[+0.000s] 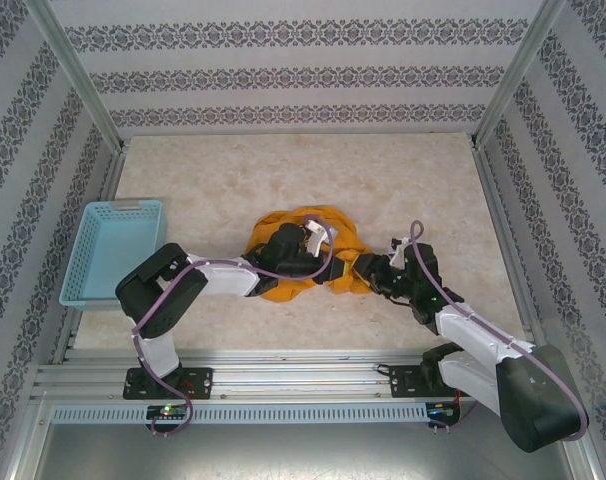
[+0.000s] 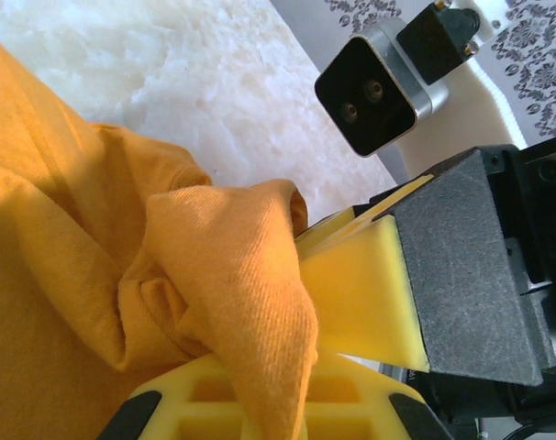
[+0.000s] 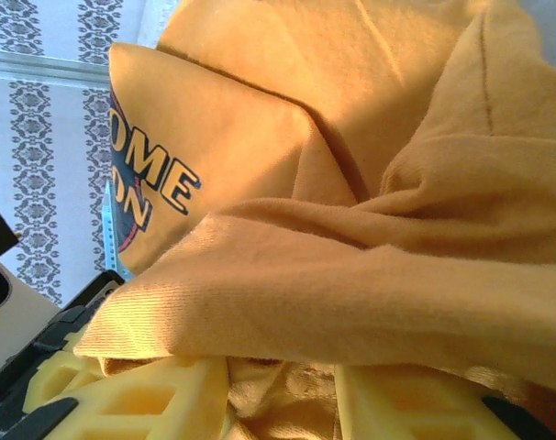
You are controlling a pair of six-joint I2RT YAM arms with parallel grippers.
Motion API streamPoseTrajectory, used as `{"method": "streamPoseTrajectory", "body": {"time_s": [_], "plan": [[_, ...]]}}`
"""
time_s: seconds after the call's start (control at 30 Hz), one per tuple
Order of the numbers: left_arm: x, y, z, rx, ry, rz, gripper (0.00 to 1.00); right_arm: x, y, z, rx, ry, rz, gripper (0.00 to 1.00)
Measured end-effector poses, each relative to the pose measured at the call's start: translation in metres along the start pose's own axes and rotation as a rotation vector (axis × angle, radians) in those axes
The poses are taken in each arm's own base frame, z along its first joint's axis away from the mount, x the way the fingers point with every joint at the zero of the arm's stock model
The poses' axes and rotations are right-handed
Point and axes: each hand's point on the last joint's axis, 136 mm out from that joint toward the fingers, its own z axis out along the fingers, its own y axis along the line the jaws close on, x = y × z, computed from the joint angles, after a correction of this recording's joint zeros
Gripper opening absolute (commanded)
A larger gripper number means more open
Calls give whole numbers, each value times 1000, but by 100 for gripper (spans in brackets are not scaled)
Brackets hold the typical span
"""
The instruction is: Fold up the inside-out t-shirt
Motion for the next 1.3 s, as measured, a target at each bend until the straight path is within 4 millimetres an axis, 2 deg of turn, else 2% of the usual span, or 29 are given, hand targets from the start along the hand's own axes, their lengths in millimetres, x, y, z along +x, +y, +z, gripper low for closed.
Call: {"method": "streamPoseTrajectory", "body": {"time_s": [0.3,0.37,0.53,0.6,0.73,1.03,1.3], "plan": [[-6,-2,-2,19,-31,8,0,-3,8,0,-31,-13,42,35],[-7,-3,-3,22,-37,9,0,-4,9,0,-35,-18,52,37],[4,-13,-1,68,-1,10,0,-8,22,-6,-86,-51,55,39],[6,-14,-2,77,7,10,0,-10,27,-8,-103,-62,59,37],[7,-15,-2,84,8,12,0,-6,31,-7,-115,-53,55,36],[2,-20,-6,92,-9,23,0,5,12,-12,-23,-37,63,35],[-2,-25,-9,102,-20,32,0,7,15,-19,-23,-42,37,35]]}}
